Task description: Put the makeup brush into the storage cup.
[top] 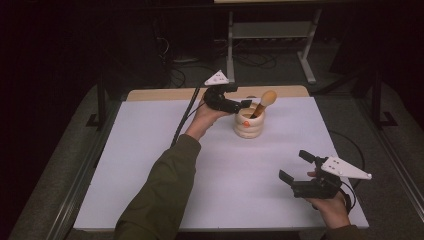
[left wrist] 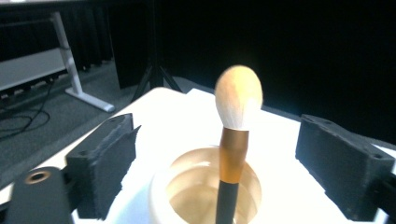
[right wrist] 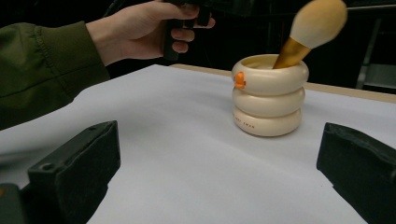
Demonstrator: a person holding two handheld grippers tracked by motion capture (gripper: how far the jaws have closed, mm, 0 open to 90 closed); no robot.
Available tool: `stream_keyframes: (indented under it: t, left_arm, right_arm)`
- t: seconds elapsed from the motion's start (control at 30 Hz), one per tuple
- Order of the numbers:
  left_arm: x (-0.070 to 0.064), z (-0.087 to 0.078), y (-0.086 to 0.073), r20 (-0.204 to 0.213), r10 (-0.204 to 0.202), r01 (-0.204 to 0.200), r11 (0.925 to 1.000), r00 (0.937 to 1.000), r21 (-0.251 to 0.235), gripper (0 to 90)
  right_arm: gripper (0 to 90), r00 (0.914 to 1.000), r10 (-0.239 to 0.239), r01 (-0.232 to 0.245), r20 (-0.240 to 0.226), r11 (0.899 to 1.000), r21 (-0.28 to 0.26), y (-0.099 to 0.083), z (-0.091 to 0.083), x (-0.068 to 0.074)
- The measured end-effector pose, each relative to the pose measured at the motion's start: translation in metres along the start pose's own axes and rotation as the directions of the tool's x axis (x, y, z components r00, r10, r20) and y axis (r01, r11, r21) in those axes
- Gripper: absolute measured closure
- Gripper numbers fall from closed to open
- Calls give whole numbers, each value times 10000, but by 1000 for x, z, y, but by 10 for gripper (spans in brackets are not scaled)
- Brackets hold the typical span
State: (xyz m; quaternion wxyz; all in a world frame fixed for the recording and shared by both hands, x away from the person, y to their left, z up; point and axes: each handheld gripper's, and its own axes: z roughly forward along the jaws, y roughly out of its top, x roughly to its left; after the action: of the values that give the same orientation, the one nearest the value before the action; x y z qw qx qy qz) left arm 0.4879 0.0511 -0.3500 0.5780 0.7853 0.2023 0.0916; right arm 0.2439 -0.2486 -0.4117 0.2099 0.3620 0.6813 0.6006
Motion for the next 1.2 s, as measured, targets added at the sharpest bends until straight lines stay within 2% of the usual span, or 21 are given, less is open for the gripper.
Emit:
stream_keyframes:
  t: [0.13, 0.27, 0.37, 0.53, 0.67, 0.9, 1.2]
  left_arm:
    - [-3, -5, -3, 68, 2, -3, 9999, 10000, 152, 26]
    - [-3, -11, -5, 73, -58, 57, 9998, 10000, 200, 8]
    - [-5, -17, -7, 72, 117, -120, 9989, 9999, 451, 8]
    - [-8, -24, -9, 111, 164, -170, 9985, 9998, 518, 8]
    - [-10, -31, -11, 142, 91, -100, 9977, 9999, 674, 8]
    - [-12, -45, -13, 41, -182, 179, 9980, 9998, 614, 8]
    - [-20, -66, -17, -30, -131, 133, 9976, 9999, 674, 9]
  right_arm:
    - [0, 10000, 44, -44, 25, 10000, 5, -1, 0, -1]
    - [0, 9999, 119, -119, 65, 9999, 18, -2, -1, -2]
    - [0, 10000, 58, -58, 42, 9999, 95, -2, -3, -3]
    - [0, 9999, 90, -91, 47, 9999, 101, -2, -1, -3]
    - [0, 10000, 50, -50, -1, 9998, 193, -2, 0, -1]
    - [0, 10000, 62, -63, 72, 9998, 170, -2, -1, -1]
    - [0, 10000, -18, 17, 23, 9997, 244, -1, 2, 0]
